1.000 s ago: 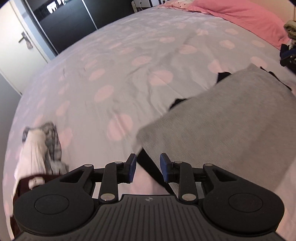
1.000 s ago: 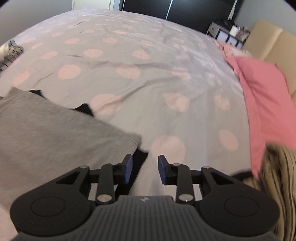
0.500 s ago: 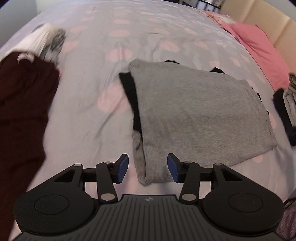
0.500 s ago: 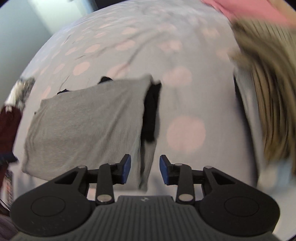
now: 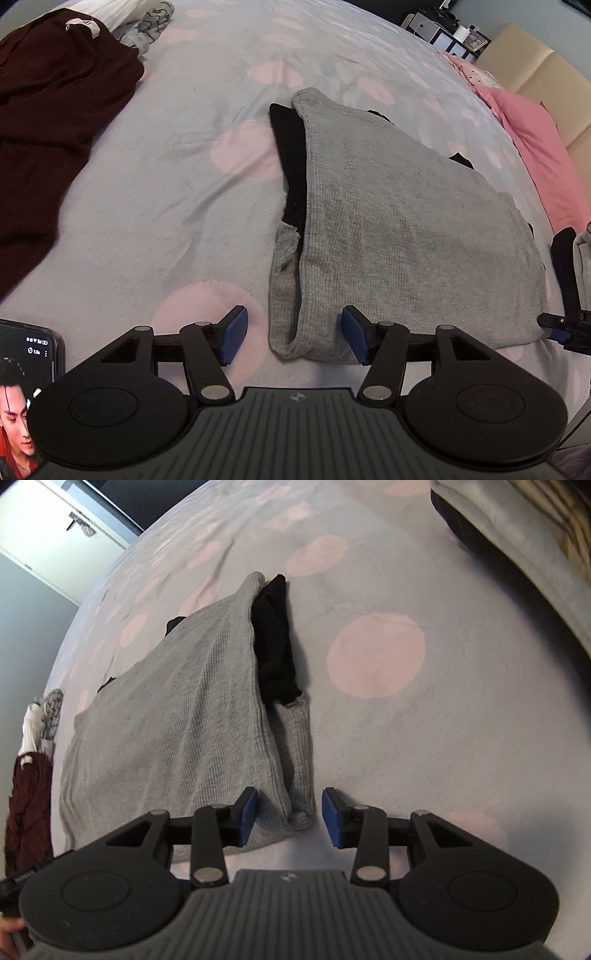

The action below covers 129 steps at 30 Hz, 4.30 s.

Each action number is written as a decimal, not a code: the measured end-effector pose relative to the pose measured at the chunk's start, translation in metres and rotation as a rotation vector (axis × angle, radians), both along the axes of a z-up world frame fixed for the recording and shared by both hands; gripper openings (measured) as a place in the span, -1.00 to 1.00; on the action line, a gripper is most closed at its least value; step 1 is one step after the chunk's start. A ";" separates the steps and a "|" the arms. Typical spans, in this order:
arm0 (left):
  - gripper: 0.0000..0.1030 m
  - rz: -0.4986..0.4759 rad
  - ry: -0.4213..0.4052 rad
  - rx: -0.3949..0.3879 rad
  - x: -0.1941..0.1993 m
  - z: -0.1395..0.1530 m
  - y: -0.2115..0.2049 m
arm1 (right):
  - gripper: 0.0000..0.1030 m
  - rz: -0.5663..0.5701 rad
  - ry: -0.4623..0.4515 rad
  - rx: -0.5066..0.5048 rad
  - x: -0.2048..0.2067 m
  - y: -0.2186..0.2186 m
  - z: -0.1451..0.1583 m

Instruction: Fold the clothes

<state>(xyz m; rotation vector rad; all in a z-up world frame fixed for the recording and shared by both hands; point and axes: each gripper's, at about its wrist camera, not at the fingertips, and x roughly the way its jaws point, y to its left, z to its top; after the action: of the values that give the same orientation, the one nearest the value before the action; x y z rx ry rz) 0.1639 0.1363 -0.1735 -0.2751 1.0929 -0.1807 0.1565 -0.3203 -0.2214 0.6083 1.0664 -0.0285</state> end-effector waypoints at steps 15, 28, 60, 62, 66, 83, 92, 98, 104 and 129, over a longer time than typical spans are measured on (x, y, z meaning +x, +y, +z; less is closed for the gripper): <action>-0.93 -0.060 -0.049 0.058 -0.004 0.031 -0.007 | -0.81 -0.017 -0.043 0.060 -0.001 -0.003 0.022; -0.97 -0.052 -0.021 0.069 -0.034 0.069 0.017 | -0.83 0.044 -0.066 0.121 -0.044 -0.002 0.063; -0.42 -0.123 -0.142 0.123 0.080 0.053 -0.004 | -0.31 0.131 -0.099 -0.183 0.030 0.009 0.065; -0.42 -0.100 -0.127 0.113 0.097 0.040 -0.004 | -0.31 0.127 -0.112 -0.193 0.051 0.009 0.063; -0.42 -0.093 -0.123 0.088 0.116 0.026 -0.005 | -0.31 0.122 -0.107 -0.217 0.085 0.003 0.052; -0.95 -0.035 -0.230 0.061 0.127 0.032 -0.005 | -0.92 0.046 -0.094 -0.191 0.111 0.008 0.040; -0.95 0.028 -0.255 0.091 0.146 0.039 -0.006 | -0.92 -0.020 -0.149 -0.177 0.118 -0.004 0.058; -0.93 -0.017 -0.211 0.134 0.152 0.021 -0.016 | -0.92 -0.008 -0.101 -0.191 0.133 0.003 0.040; -0.53 -0.036 -0.233 0.168 0.138 0.035 -0.020 | -0.40 0.010 -0.084 -0.174 0.128 0.000 0.039; -0.42 -0.215 -0.087 0.175 0.022 0.099 0.003 | -0.59 0.021 0.011 0.078 0.042 -0.004 -0.015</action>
<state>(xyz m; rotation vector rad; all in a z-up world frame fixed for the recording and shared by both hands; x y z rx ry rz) 0.1857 0.1396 -0.0744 0.0074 1.0436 -0.2843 0.1982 -0.3248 -0.2361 0.6680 1.0885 0.0285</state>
